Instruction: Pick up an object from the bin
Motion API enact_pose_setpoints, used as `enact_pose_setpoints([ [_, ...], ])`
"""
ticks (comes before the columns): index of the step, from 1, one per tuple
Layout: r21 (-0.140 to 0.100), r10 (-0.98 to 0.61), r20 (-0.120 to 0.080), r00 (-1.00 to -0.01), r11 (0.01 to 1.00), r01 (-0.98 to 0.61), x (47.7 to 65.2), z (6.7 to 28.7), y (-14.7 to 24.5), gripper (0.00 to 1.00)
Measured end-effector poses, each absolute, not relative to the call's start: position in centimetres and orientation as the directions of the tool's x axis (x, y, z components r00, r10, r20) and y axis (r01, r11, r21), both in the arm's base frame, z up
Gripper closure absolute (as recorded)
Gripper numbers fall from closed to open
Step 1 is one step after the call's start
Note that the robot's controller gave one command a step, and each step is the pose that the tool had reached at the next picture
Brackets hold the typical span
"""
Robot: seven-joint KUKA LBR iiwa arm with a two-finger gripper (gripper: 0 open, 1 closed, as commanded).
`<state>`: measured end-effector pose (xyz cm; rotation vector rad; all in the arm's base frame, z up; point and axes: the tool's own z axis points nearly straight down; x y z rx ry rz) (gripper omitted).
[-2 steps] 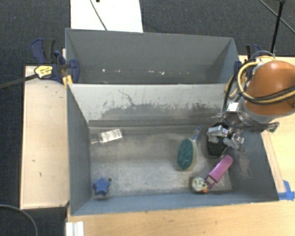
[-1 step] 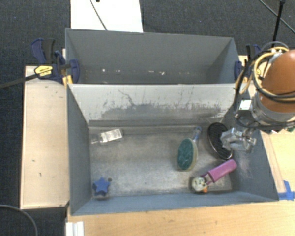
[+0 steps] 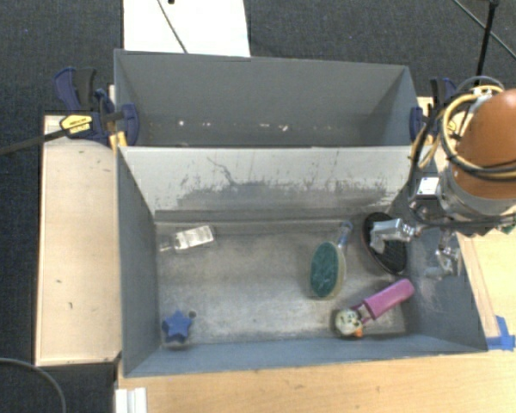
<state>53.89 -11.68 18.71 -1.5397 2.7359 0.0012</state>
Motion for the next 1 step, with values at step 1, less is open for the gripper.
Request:
enact_pose_setpoints([
  [1, 0.003, -0.983, -0.006, -0.182, 0.182, -0.983, 51.34, 10.41, -13.34, 0.0],
])
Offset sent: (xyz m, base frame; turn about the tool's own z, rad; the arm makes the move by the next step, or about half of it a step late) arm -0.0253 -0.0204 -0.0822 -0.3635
